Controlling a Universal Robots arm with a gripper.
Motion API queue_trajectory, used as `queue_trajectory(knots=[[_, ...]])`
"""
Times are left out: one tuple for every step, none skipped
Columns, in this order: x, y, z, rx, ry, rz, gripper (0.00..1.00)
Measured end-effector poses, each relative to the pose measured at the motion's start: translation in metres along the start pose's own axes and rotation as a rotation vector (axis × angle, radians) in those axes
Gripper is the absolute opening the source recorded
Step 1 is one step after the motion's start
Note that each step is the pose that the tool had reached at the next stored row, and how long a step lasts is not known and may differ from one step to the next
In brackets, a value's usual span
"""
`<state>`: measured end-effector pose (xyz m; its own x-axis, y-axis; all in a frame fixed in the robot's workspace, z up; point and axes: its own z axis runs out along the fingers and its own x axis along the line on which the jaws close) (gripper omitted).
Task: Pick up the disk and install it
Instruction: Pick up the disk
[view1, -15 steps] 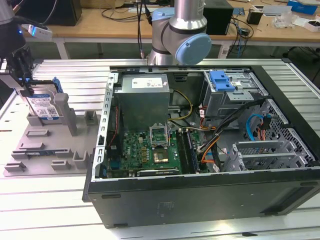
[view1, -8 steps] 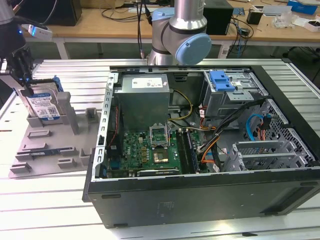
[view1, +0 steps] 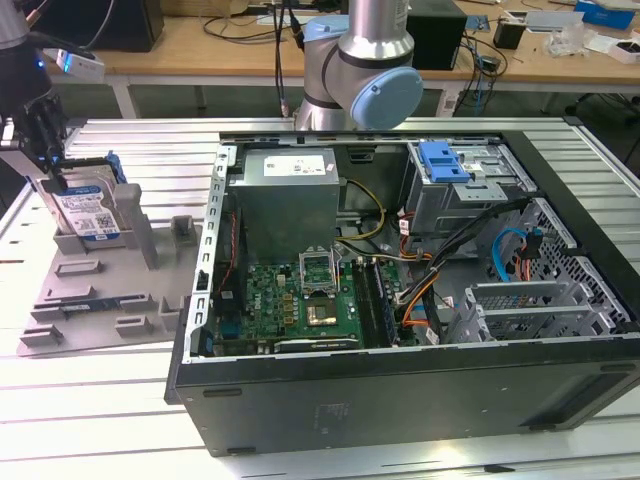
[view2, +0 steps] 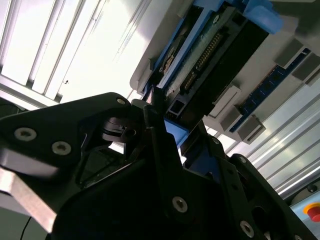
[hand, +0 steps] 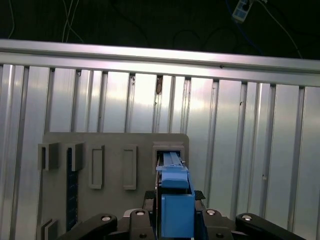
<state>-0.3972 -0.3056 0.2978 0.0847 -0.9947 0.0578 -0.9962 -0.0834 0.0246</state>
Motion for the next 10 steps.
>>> queue_trajectory(knots=[[0.0, 0.0002, 0.0001, -0.0001, 0.0001, 0.0, 0.37], [0.0, 0.0003, 0.0001, -0.0002, 0.0001, 0.001, 0.37], [0.0, 0.0004, 0.0002, -0.0002, 0.0002, 0.001, 0.37], [-0.0001, 0.0005, 0.0003, -0.0003, 0.0001, 0.001, 0.37], [-0.0001, 0.0007, 0.0004, -0.0004, 0.0002, 0.001, 0.37], [-0.0001, 0.0008, 0.0005, -0.0004, 0.0001, 0.001, 0.37], [-0.0001, 0.001, 0.0008, 0.0001, -0.0001, 0.001, 0.37], [-0.0002, 0.0013, 0.001, -0.0002, 0.0, 0.001, 0.37], [-0.0002, 0.0015, 0.001, -0.0002, 0.0001, 0.001, 0.37], [-0.0002, 0.0017, 0.0011, -0.0004, 0.0001, 0.002, 0.37]])
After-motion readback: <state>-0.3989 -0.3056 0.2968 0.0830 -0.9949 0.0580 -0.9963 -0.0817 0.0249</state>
